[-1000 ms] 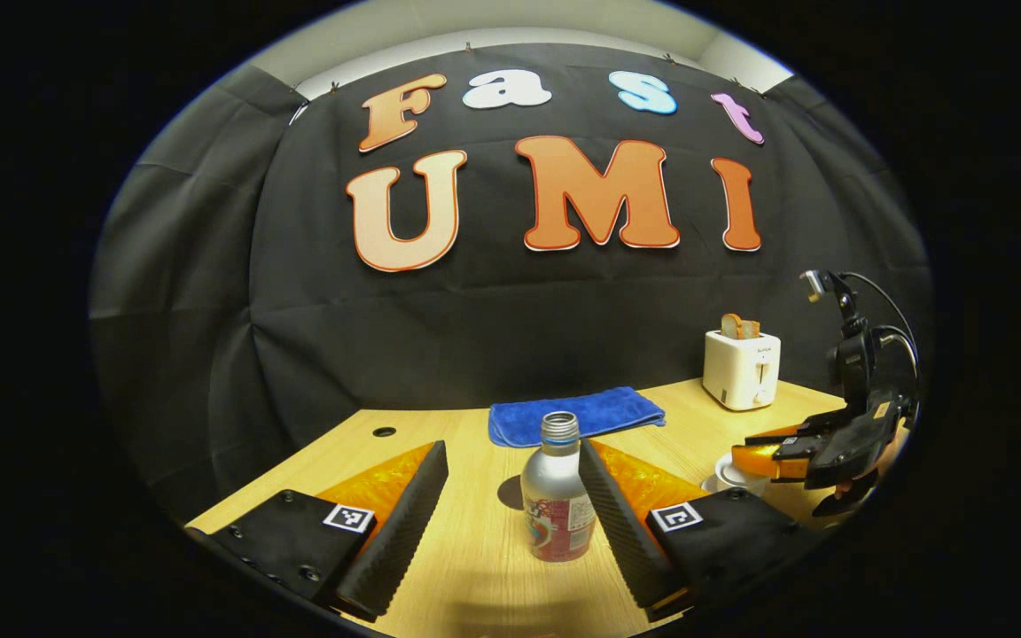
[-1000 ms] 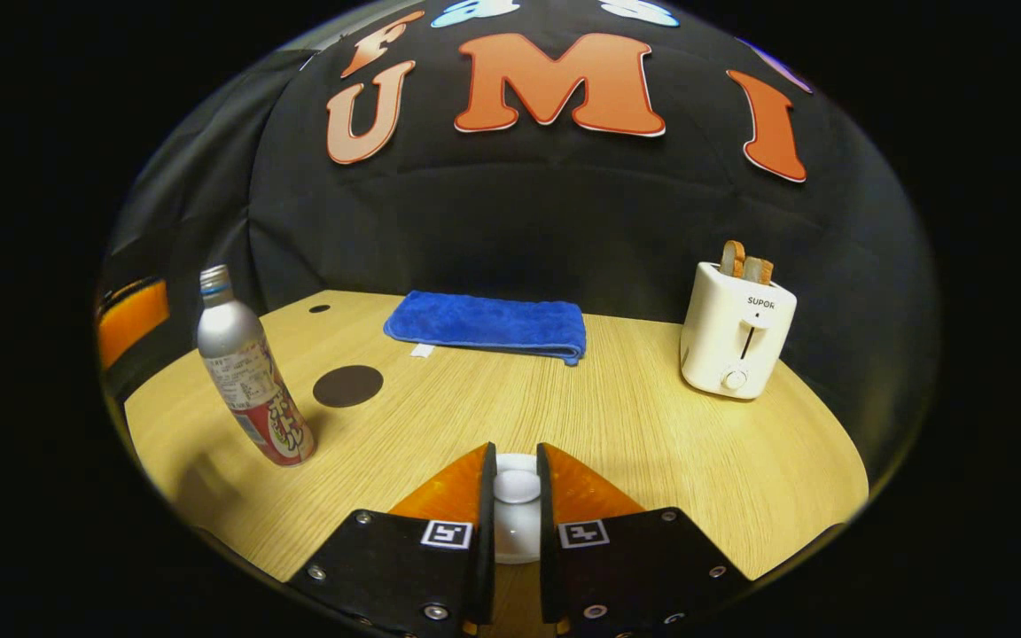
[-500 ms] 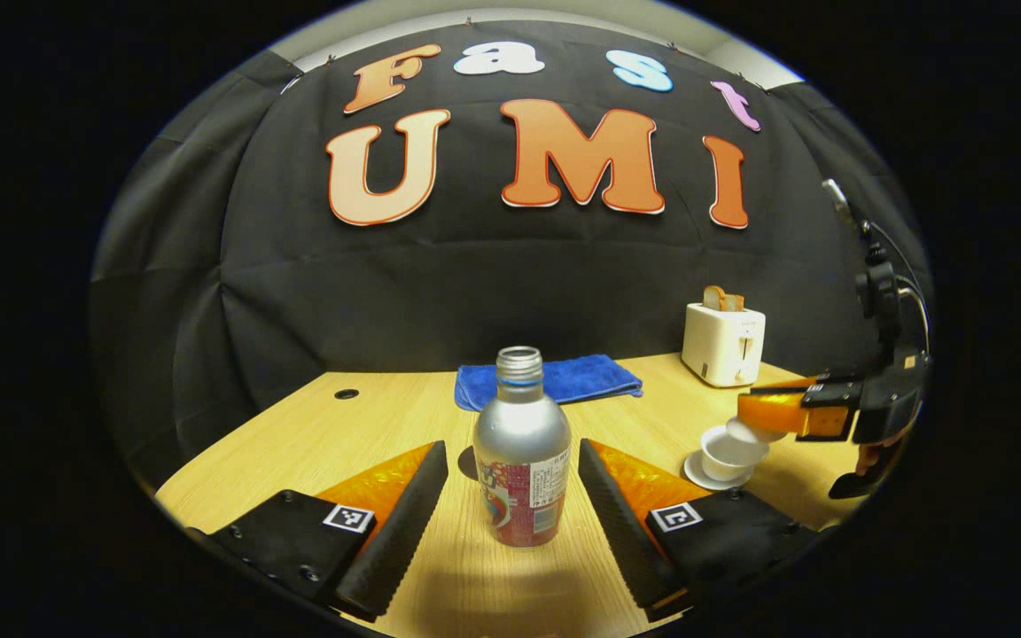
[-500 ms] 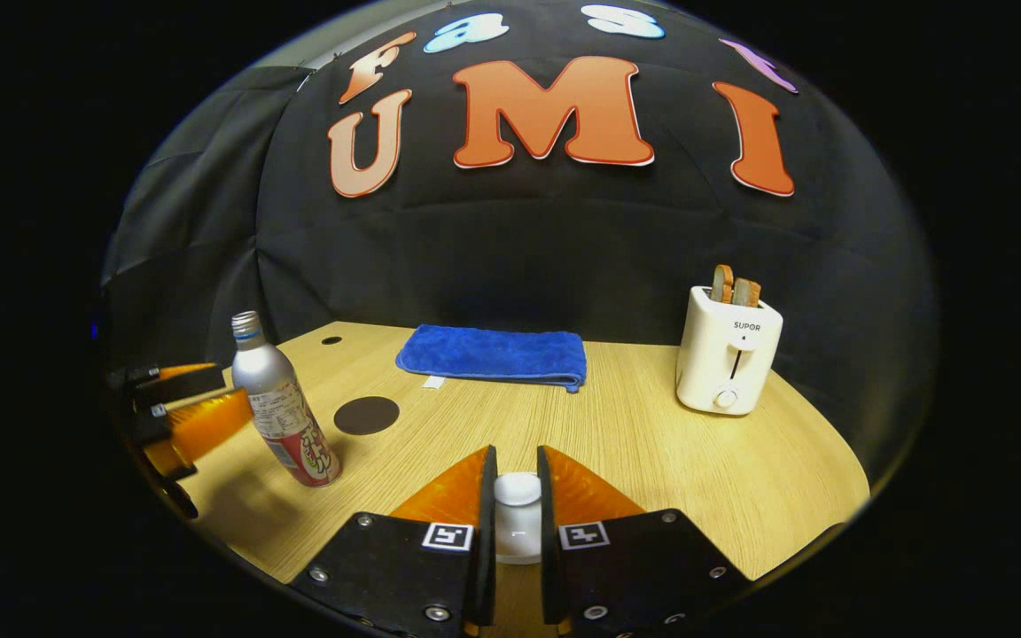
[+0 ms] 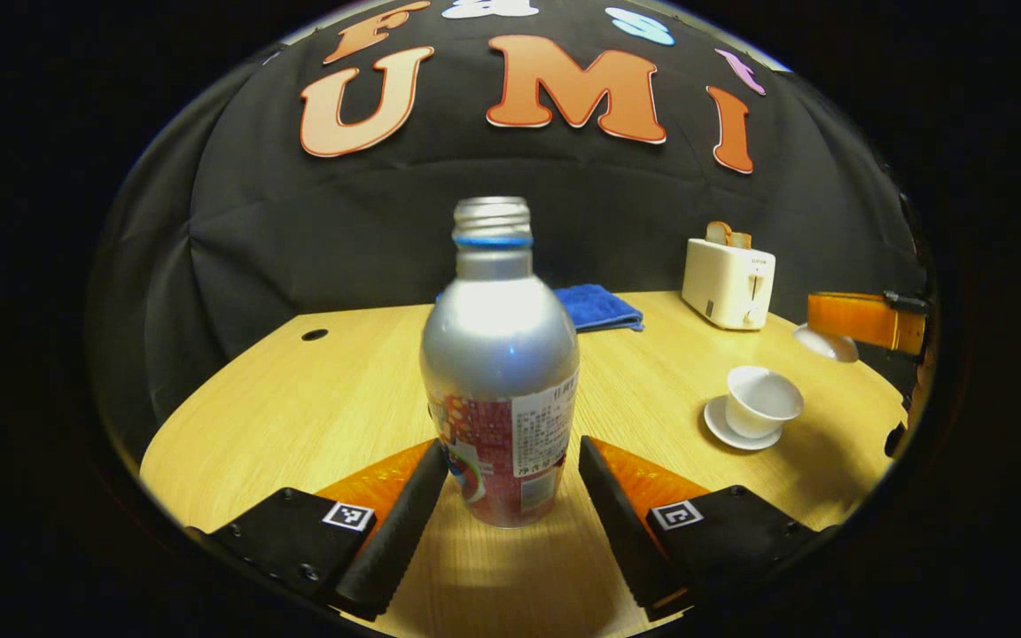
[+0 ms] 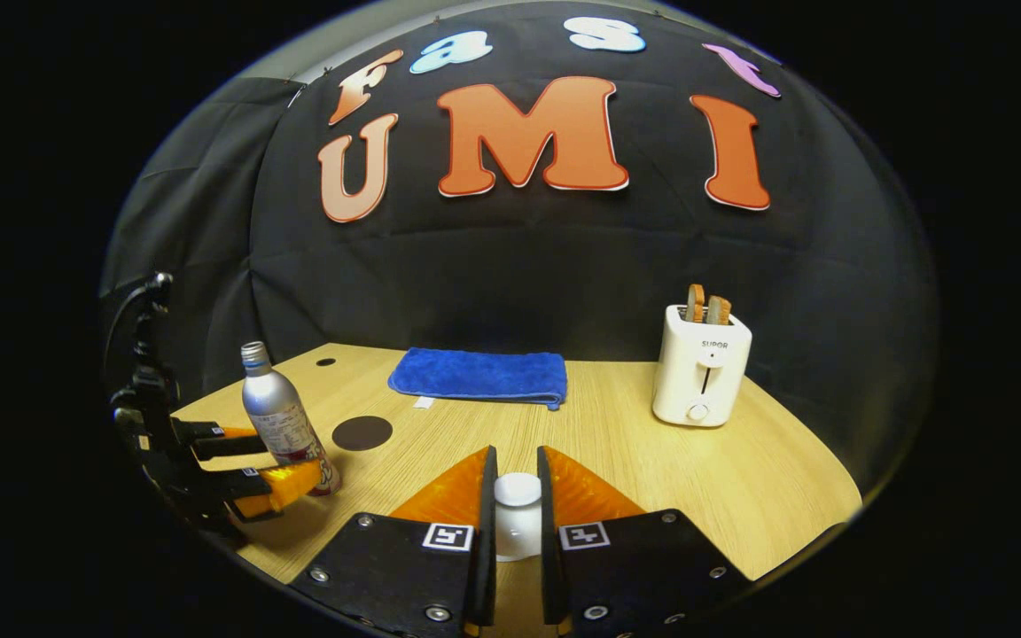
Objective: Open the teacup lid with one hand, grasp the water bottle and pour water into the teacup with the other hand; after pouring, place the water bottle on the coaster and then close the teacup lid.
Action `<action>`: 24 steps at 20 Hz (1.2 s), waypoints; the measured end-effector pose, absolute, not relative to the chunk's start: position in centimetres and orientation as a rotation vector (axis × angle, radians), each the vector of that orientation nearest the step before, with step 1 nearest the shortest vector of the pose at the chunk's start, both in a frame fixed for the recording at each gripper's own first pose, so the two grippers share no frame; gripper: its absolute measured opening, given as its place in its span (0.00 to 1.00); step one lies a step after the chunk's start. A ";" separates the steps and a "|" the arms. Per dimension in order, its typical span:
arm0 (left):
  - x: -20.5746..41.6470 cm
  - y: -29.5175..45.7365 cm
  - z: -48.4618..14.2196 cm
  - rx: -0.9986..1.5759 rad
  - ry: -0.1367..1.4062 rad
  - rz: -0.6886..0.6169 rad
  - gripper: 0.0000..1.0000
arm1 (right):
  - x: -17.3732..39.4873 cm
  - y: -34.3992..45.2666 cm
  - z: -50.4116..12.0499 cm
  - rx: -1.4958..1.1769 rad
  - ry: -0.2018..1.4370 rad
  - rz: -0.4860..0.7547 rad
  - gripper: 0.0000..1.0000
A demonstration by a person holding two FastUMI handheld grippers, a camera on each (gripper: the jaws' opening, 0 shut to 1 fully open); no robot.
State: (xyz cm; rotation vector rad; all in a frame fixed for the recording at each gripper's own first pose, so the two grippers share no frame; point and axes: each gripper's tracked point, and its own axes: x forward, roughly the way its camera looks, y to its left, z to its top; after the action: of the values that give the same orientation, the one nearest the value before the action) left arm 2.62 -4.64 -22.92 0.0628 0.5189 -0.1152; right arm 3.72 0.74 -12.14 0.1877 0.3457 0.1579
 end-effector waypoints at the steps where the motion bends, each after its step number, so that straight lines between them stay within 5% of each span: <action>1: 2.5 -4.6 -22.6 0.060 0.510 -0.113 0.91 | 3.8 0.4 -12.1 0.193 0.340 0.151 0.21; 9: 3.5 -3.8 -22.2 0.161 0.490 -0.084 0.84 | 3.2 -1.4 -12.0 0.221 0.320 0.129 0.21; 24: 2.6 -7.1 -18.0 0.838 0.322 -0.203 0.82 | 1.5 -5.3 -11.1 0.249 0.264 0.070 0.21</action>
State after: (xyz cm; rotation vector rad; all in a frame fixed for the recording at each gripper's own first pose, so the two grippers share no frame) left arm 2.60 -7.15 -18.01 0.8382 0.3225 -0.2025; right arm 1.46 -5.32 -11.09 0.2486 0.2641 0.0698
